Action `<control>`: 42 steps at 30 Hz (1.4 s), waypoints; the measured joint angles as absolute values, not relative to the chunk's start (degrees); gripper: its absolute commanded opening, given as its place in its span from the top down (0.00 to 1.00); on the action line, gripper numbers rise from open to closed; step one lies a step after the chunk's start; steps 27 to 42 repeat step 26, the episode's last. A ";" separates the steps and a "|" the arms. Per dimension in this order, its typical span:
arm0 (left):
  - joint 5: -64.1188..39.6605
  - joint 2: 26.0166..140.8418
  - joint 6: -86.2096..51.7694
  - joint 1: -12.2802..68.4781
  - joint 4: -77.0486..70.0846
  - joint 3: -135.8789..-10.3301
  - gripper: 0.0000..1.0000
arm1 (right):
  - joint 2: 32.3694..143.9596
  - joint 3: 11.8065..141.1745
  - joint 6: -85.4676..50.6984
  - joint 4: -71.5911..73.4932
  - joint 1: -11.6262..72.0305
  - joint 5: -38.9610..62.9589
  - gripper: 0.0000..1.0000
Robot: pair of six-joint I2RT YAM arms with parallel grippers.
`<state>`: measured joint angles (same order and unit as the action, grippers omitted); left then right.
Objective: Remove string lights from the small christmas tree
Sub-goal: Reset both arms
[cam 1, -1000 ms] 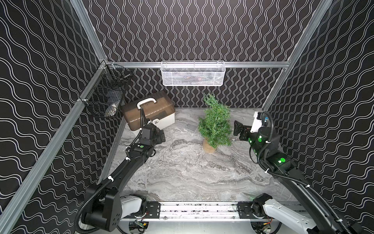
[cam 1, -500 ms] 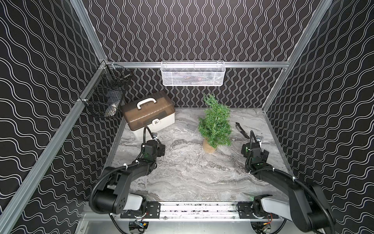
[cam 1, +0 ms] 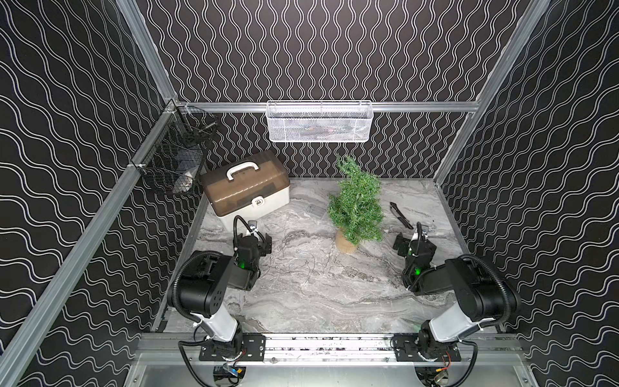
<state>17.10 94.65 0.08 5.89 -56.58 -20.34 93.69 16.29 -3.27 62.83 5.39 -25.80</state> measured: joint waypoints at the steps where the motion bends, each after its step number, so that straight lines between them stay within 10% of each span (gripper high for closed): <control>1: 16.78 94.67 0.05 5.89 -56.84 -20.34 0.01 | 95.48 16.32 -3.22 64.86 5.08 -25.15 0.00; 42: 18.22 95.02 0.08 6.72 -59.24 -20.01 0.01 | 96.44 19.90 -3.07 61.73 4.10 -20.73 0.00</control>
